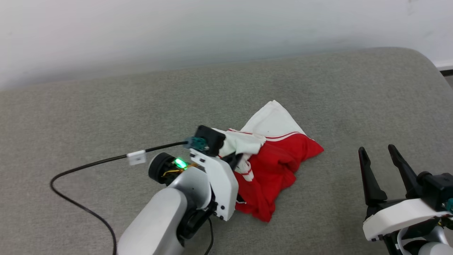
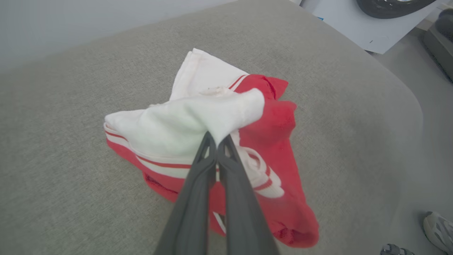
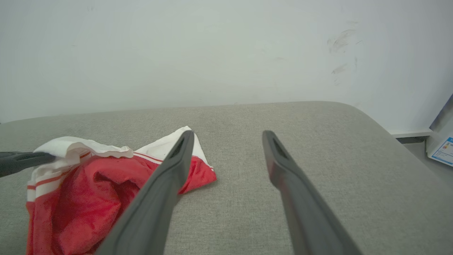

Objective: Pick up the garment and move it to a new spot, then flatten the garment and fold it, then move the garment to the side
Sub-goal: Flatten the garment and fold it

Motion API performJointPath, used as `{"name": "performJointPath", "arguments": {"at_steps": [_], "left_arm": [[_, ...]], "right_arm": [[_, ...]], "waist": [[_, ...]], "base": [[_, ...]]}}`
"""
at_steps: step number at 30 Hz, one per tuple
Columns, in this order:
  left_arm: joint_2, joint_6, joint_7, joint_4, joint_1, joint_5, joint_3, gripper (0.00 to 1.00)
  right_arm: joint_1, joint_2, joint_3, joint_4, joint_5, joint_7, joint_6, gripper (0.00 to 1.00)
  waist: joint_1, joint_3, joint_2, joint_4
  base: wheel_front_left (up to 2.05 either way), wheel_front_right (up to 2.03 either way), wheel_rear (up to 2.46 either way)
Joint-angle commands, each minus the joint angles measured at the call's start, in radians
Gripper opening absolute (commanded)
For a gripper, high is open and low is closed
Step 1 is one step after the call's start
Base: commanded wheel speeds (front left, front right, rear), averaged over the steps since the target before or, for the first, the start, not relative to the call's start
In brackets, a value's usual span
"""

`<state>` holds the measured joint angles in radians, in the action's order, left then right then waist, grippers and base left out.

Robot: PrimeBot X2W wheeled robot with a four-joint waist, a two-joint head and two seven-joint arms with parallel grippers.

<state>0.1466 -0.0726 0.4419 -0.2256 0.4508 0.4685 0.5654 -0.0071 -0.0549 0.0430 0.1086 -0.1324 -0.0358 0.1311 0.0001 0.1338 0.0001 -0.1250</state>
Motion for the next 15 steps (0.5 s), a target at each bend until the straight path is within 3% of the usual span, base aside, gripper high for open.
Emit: {"name": "performJointPath", "arguments": {"at_steps": [1,9,15], "left_arm": [[0.008,0.019,-0.022,0.014,-0.021,0.005,-0.021,0.0],[0.037,0.156,-0.158,0.08,-0.241,0.101,-0.199,0.0],[0.065,0.222,-0.21,0.062,-0.395,0.166,-0.31,0.0]], "right_arm": [[-0.005,0.004,0.006,0.005,0.005,0.0,-0.001,1.0],[0.003,0.004,0.023,0.015,0.008,-0.017,-0.001,1.0],[0.013,0.003,0.023,0.022,0.009,-0.032,-0.001,1.0]], "waist": [[-0.0001,-0.004,-0.0001,0.023],[-0.0001,-0.02,-0.0001,0.091],[-0.0001,-0.022,-0.0001,0.118]], "base": [[0.0,0.0,0.0],[0.0,0.0,0.0],[0.0,0.0,0.0]]}}
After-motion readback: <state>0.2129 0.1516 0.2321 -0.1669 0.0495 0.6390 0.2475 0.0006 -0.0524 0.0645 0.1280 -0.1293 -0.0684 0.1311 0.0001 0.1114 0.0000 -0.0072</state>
